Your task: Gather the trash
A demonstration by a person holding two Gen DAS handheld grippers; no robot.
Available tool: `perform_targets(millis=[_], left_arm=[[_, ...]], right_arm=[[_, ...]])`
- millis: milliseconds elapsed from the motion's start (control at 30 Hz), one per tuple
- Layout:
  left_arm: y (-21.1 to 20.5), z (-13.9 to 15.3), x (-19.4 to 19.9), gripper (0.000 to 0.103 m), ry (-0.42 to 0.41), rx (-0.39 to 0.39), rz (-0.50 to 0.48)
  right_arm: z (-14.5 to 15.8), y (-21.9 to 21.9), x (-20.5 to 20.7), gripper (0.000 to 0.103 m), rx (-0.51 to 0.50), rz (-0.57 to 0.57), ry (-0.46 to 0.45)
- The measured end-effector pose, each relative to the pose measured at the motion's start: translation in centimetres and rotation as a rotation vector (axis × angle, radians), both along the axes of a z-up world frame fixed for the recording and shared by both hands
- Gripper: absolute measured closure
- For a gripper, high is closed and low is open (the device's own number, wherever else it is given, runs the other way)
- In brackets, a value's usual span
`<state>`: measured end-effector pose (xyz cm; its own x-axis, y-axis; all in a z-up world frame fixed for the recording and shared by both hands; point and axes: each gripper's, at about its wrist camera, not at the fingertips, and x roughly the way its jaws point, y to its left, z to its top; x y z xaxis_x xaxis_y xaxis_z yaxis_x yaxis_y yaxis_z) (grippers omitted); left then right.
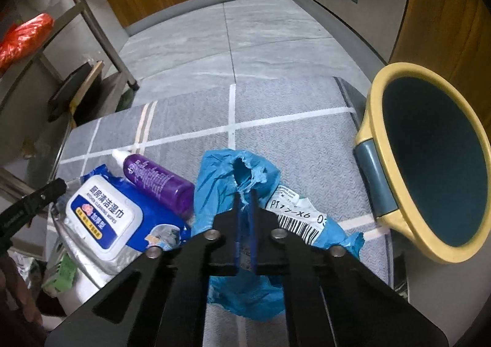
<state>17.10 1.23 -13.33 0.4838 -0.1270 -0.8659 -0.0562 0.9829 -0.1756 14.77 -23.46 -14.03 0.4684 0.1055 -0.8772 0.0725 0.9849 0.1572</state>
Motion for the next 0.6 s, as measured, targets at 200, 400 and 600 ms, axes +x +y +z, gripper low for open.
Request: perform_targets(millis=[200,400,600], left_arm=[[-1.8,2.9,-1.3,0.096,-0.095,0.052,-0.067],[-4.7,7.5,-3.5,0.096,-0.221,0.098,-0.184],[-6.3,10.8,-5.9,0.097,-0.329,0.087,-0.258]], right_arm=[[1.5,0.1,-0.6,0.102,-0.013,-0.002,-0.041],[3.8,-0.4,-1.7,0.102,-0.016,-0.012,-0.074],[7.1,-0.5,-3.4,0.102,-0.034,0.001,-0.145]])
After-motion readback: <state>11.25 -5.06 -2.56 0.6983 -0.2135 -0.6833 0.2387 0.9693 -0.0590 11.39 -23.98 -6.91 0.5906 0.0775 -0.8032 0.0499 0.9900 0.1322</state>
